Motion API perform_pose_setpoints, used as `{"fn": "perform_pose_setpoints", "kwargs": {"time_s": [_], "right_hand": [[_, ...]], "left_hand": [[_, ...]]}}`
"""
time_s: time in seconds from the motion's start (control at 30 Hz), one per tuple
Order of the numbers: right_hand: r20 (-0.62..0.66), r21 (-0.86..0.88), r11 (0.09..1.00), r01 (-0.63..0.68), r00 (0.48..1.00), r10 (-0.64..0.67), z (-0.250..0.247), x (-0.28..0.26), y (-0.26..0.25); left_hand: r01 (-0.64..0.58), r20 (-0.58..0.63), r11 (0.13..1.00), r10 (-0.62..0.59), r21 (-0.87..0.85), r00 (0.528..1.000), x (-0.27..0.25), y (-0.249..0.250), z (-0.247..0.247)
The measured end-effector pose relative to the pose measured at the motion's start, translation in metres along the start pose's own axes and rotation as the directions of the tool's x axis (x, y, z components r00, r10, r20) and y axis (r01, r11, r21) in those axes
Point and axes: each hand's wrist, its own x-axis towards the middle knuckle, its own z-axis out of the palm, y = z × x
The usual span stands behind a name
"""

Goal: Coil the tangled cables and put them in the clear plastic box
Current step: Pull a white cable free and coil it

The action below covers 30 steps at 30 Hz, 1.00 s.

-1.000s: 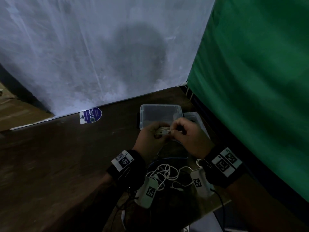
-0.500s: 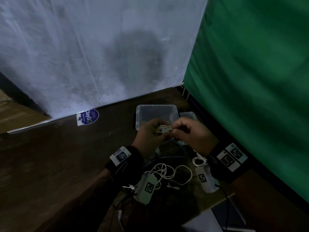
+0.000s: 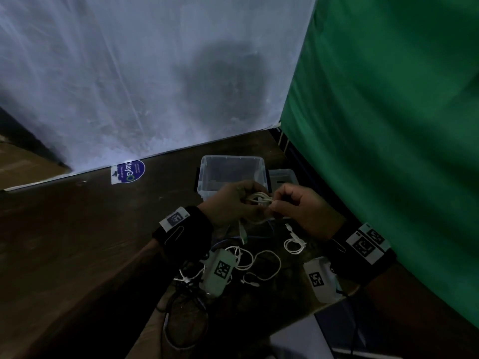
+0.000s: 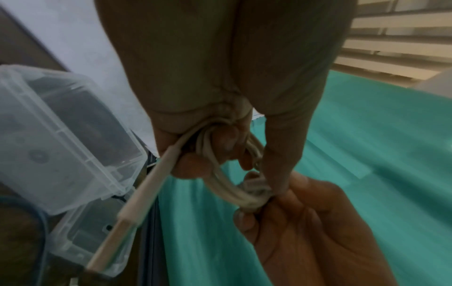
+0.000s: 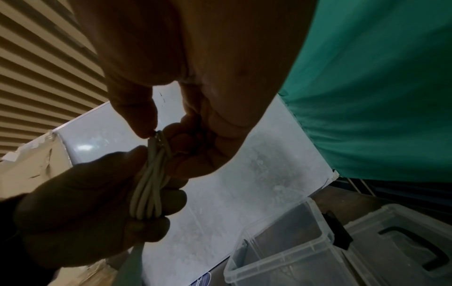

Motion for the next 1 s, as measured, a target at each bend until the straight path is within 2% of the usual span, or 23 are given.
{"fn": "perform_pose_setpoints", "kwargs": {"time_s": [0.1,0.27,0.33,0.47,0.53,0.63,0.73,0.8,0.87,0.93,1.0], "right_hand": [[-0.004,-0.042,0.999,-0.001,1.0,0.001,-0.004,-0.002,0.002],[-0.032,-0.068,0.997,0.035,0.999,-0.037,-0.005,0.001,0.001],[-0.08,-0.007,0.998,0.067,0.995,-0.067,-0.005,0.004,0.001],[-0.159,0.137,0.987,0.086,0.985,-0.064,-0.002,0.011,0.001],[-0.162,0.08,0.992,0.096,0.983,-0.082,0.003,0.015,0.0],[-0.159,-0.131,0.985,0.116,0.978,-0.136,0.01,0.023,-0.002],[-0.14,-0.327,0.931,0.163,0.966,-0.219,0.013,0.03,-0.009],[-0.116,-0.35,0.922,0.165,0.969,-0.218,0.014,0.034,-0.012],[-0.076,-0.292,0.947,0.135,0.984,-0.164,0.015,0.038,-0.012],[0.01,-0.106,0.992,0.067,0.998,-0.066,0.017,0.04,-0.012],[0.06,0.057,0.998,-0.03,0.998,0.027,0.018,0.043,-0.012]], "left_hand": [[0.021,0.03,1.0,-0.021,0.009,0.999,0.002,0.001,0.004],[0.019,0.004,0.999,-0.019,0.035,1.0,0.007,0.0,0.007],[0.015,-0.031,0.999,-0.016,-0.037,0.999,0.006,0.004,0.007],[0.015,-0.103,0.958,-0.047,-0.286,0.994,0.004,0.005,0.004],[0.012,-0.101,0.943,-0.048,-0.333,0.994,0.003,0.003,0.001],[0.038,-0.099,0.938,-0.077,-0.345,0.992,0.0,0.001,-0.004],[0.058,-0.125,0.978,-0.085,-0.201,0.989,0.004,-0.008,-0.011],[0.055,-0.155,0.995,-0.068,-0.089,0.985,0.005,-0.011,-0.016],[0.027,-0.165,0.999,-0.032,-0.032,0.986,0.003,-0.012,-0.021],[-0.008,-0.154,1.0,0.008,-0.001,0.988,0.0,-0.011,-0.025],[-0.016,-0.125,1.0,0.018,0.019,0.992,-0.002,-0.013,-0.03]]}}
